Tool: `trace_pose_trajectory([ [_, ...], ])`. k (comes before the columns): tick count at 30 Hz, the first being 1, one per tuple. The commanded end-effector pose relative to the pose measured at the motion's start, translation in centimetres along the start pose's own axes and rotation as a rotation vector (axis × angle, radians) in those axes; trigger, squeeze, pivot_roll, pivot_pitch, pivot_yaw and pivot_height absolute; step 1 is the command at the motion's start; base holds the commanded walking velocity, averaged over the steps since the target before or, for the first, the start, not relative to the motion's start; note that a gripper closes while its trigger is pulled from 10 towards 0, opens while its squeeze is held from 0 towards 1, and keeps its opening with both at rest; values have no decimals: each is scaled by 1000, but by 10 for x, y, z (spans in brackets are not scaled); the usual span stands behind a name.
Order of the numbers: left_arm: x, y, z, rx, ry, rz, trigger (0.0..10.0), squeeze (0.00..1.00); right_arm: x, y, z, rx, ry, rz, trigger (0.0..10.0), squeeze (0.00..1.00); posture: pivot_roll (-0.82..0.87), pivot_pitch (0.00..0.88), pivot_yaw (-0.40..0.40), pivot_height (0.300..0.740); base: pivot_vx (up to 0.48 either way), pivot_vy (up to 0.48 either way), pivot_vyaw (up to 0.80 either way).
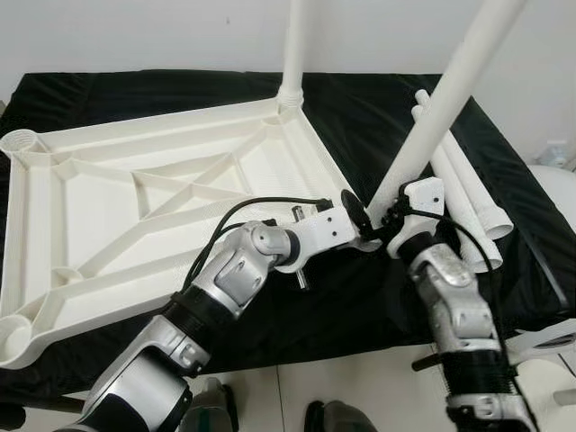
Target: Building children table
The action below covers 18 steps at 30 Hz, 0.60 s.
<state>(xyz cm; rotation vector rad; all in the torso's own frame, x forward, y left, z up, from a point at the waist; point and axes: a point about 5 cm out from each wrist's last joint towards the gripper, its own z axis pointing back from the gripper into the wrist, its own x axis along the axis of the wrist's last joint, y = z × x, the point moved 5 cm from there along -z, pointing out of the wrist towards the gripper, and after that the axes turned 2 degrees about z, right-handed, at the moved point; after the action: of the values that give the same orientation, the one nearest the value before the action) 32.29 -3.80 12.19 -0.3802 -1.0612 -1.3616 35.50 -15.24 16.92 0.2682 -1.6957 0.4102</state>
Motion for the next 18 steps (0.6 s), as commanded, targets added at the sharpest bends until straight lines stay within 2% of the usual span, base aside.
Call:
trace_pose_trajectory([
  [1,18,-6,-2,-35,-57,-51,10000,0,-5,-11,2,34,13,-7,10000,0,-35,61,-37,740,0,0,0],
  [7,17,-5,-2,-33,-54,-53,10000,0,-8,-16,3,118,33,-8,10000,0,-35,56,-34,740,0,0,0],
  [10,18,-5,-2,-33,-54,-56,10000,0,-12,-18,4,208,53,-18,10000,0,-33,52,-33,740,0,0,0],
  [12,18,-5,-2,-33,-54,-56,10000,0,-12,-18,4,208,53,-18,10000,0,-33,52,-33,740,0,0,0],
  [15,18,-6,-2,-36,-54,-59,10000,0,-19,-17,12,320,106,-22,10000,0,-32,48,-33,740,0,0,0],
  [18,18,-7,-2,-37,-54,-59,10000,0,-21,-17,15,361,122,-23,10000,0,-31,47,-33,740,0,0,0],
])
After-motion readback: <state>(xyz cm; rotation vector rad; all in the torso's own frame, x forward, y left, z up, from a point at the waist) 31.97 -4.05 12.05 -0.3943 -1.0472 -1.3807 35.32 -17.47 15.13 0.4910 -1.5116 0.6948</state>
